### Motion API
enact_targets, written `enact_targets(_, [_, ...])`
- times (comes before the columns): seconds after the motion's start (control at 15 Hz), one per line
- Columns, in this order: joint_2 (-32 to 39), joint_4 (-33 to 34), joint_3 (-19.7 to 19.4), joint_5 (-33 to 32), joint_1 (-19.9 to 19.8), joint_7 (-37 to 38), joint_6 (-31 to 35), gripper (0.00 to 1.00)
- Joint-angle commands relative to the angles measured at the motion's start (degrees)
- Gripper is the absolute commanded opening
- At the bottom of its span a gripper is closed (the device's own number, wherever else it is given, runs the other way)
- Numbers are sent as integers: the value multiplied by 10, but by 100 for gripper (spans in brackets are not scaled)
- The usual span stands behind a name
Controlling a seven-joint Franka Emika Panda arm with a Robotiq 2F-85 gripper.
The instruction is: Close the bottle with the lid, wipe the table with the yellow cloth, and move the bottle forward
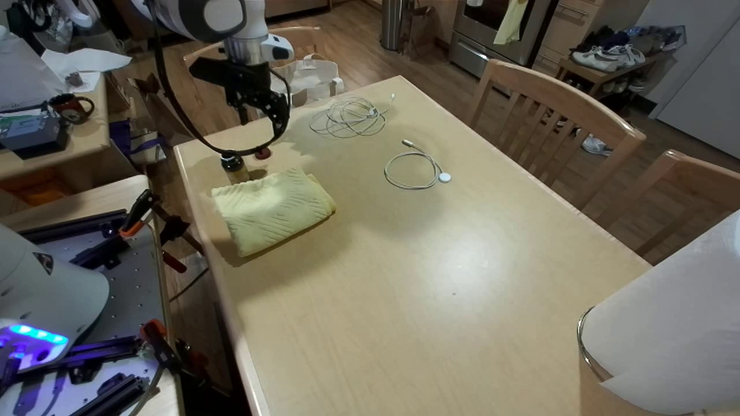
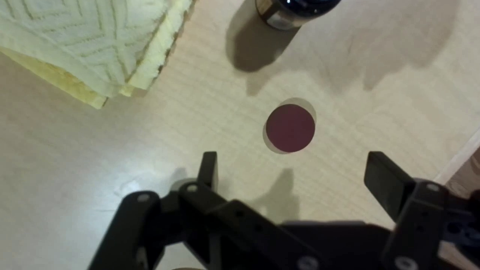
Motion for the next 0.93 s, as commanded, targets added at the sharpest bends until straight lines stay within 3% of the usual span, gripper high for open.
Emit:
enact_targets(0.0, [51,7,9,-21,7,21,52,100])
enact_targets(0.6, [113,16,1,-33,27,34,79,100])
enact_targets(0.67, [115,19,-3,-40,31,38,78,75])
enact_targets(0.73, [116,21,-6,-48,34,43,79,74])
enact_targets(0.87, [113,23,-13,-64,38,53,74,61])
